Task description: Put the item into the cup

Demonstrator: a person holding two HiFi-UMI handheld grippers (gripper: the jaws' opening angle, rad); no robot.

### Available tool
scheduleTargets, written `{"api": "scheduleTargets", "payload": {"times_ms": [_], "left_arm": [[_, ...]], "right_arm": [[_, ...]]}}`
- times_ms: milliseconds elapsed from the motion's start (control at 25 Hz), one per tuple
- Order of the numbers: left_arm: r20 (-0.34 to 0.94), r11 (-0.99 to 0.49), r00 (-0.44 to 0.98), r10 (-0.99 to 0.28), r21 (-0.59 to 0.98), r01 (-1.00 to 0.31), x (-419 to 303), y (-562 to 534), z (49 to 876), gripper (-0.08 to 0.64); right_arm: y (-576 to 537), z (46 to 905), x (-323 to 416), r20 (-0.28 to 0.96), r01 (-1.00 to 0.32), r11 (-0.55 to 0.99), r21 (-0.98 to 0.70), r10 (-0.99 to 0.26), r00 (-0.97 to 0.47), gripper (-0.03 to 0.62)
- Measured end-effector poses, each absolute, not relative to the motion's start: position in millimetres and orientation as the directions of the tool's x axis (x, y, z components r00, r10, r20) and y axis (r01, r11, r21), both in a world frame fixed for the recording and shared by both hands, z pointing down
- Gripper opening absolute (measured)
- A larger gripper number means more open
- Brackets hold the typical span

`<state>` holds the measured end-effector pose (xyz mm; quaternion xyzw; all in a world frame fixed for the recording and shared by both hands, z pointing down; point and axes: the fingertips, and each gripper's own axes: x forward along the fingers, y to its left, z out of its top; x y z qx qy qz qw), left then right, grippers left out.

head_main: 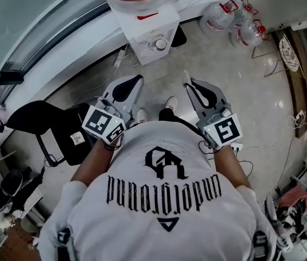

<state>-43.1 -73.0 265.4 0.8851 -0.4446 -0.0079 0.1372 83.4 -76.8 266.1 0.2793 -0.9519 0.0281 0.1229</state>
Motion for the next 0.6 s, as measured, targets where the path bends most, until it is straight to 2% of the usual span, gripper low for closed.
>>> {"api": "scheduleTargets", "payload": {"times_ms": [320,600], "left_arm": [[0.150,-0.500,0.537,-0.830,0.224,-0.836,-15,-119,292,0.015],[0.177,-0.484,0.516,-0.838,0.196,-0.853,-8,-156,314,0.015]], "right_arm": [[-134,280,106,0.256,-0.440,0.898,-0.005,-0.424,-0.868,0.032],[-180,306,114,0.293,-0.421,0.906,-0.049,-0.390,-0.873,0.032]]}}
